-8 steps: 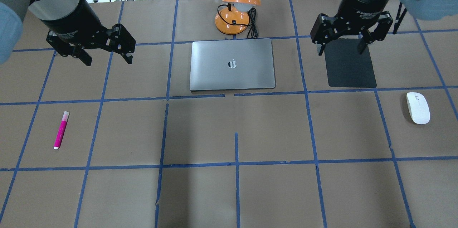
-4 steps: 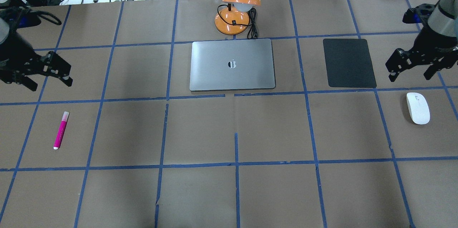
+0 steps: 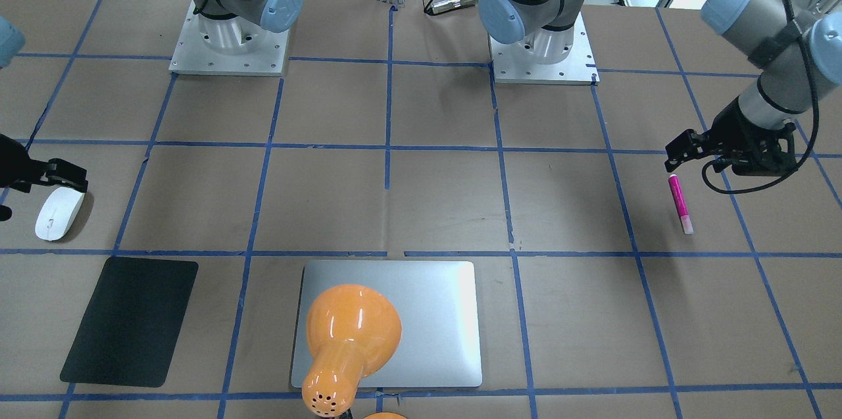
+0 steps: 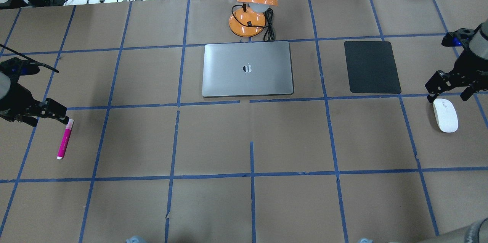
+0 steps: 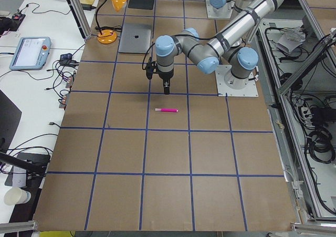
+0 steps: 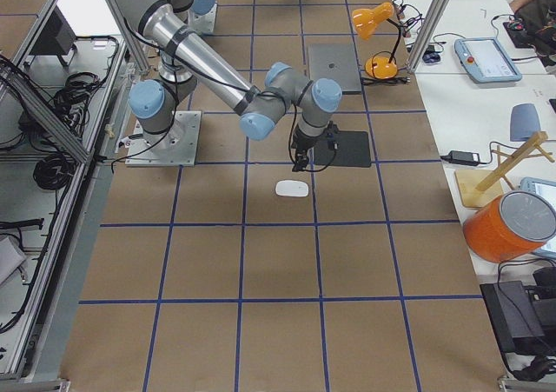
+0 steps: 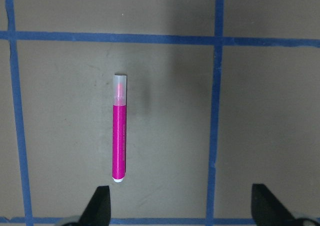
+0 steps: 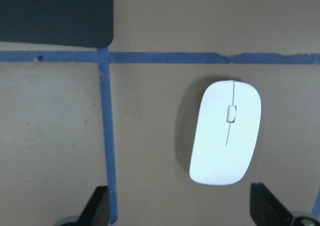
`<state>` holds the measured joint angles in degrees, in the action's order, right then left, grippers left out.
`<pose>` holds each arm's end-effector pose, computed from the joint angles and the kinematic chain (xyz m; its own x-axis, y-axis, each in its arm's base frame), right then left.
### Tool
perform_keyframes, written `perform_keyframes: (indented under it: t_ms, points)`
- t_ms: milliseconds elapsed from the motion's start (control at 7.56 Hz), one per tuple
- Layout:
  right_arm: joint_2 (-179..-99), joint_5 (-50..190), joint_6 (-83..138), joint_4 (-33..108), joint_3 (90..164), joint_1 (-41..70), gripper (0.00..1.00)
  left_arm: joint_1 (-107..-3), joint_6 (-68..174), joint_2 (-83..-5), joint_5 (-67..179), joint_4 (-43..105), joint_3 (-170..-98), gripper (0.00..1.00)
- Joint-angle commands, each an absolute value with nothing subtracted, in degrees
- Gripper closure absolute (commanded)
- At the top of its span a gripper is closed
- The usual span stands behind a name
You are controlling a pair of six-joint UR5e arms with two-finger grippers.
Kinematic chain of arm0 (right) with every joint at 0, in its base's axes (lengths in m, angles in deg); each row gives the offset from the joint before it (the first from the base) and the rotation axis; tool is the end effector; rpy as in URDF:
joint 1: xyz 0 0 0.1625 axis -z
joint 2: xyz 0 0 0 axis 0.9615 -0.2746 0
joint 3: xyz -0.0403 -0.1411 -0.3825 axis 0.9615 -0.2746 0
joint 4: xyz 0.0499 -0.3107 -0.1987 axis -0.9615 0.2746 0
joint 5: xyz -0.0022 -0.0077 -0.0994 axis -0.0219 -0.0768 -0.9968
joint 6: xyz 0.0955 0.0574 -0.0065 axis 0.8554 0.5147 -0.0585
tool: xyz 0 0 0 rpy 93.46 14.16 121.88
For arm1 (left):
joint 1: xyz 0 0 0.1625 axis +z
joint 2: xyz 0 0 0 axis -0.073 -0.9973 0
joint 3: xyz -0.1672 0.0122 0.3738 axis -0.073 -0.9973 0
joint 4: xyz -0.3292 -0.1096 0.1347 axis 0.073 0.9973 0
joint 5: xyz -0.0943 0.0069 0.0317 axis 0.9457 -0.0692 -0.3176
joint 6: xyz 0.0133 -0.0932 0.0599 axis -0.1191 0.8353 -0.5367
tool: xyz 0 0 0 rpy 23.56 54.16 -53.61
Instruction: Place pen and mouse around notebook
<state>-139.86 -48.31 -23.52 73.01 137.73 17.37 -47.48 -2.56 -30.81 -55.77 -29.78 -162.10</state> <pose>-0.1746 -0.4895 0.2344 -0.9993 -0.0281 -0.0254 -0.0326 0.9794 0.1992 0.1600 -0.4166 0.2521 -0.9990 0.0425 0.0155 0.0428 0.9988 0.0245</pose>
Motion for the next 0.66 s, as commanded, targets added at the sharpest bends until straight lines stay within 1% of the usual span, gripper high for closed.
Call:
perform_keyframes:
  t_ms: [0, 132, 397, 529]
  points:
    - [-135.8, -48.0, -25.9, 80.7, 138.4, 18.5, 0.00, -45.2, -11.0, -37.0, -55.7, -36.6, -163.4, 0.00]
    - [-134.9, -48.0, -26.6, 81.5, 138.4, 18.6, 0.00, -44.2, -10.7, -38.9, -55.5, -40.3, -163.8, 0.00]
    - [-134.5, -48.9, -26.6, 80.9, 138.9, 18.8, 0.00, -44.0, -7.6, -40.4, -55.6, -41.0, -164.0, 0.00]
    - [-134.5, -49.1, -26.8, 80.9, 140.0, 19.3, 0.00, -44.0, -5.7, -40.8, -55.5, -41.0, -164.3, 0.03]
